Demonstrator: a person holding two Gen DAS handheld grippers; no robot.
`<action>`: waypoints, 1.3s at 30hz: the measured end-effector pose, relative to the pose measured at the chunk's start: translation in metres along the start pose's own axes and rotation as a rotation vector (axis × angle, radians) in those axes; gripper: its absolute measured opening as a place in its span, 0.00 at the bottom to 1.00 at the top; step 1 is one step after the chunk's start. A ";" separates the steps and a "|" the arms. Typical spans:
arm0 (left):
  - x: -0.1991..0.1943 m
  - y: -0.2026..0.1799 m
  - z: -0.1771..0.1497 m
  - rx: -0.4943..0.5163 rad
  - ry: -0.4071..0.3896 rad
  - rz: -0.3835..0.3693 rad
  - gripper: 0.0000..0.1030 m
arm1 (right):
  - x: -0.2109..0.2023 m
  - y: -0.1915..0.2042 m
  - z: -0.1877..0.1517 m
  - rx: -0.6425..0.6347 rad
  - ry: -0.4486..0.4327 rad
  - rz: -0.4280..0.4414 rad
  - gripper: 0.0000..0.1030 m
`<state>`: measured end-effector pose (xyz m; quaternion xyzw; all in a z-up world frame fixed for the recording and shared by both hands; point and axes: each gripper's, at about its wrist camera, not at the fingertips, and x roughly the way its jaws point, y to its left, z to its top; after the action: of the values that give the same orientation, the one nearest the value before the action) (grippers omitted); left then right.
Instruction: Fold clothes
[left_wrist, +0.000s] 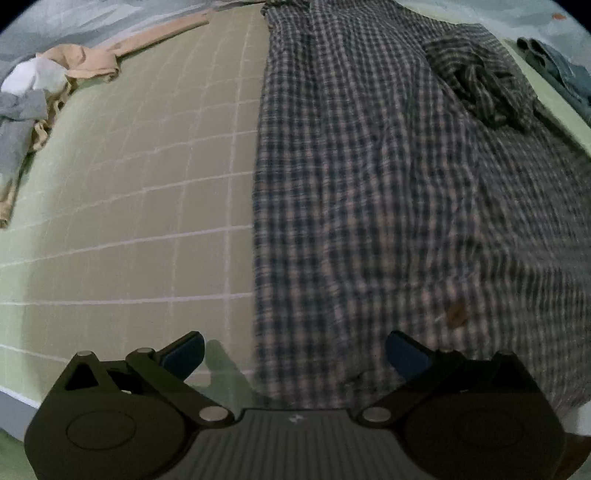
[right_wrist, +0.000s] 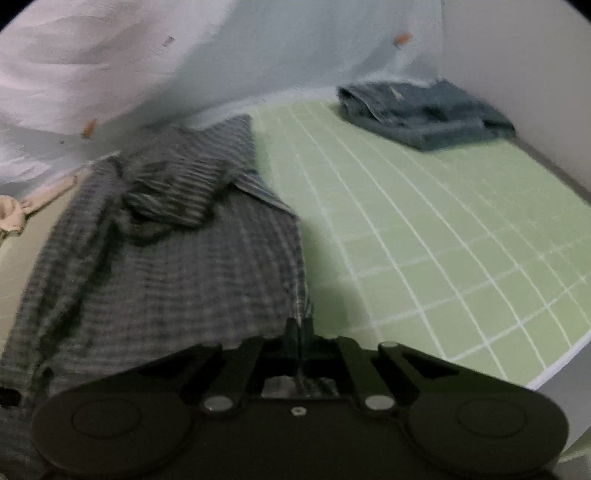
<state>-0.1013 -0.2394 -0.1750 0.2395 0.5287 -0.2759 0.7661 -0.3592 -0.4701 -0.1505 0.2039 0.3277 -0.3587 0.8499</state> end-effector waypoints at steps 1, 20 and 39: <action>-0.002 0.003 -0.003 0.009 -0.002 0.008 1.00 | -0.004 0.011 0.000 -0.017 -0.005 0.020 0.01; 0.002 0.027 -0.026 0.048 -0.017 -0.077 1.00 | -0.016 0.148 -0.026 -0.235 0.080 0.224 0.30; 0.006 0.031 -0.031 0.070 -0.046 -0.094 1.00 | -0.038 0.137 -0.054 -0.164 0.122 0.232 0.08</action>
<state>-0.1000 -0.1976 -0.1885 0.2344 0.5115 -0.3354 0.7556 -0.2993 -0.3300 -0.1466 0.1918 0.3814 -0.2169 0.8779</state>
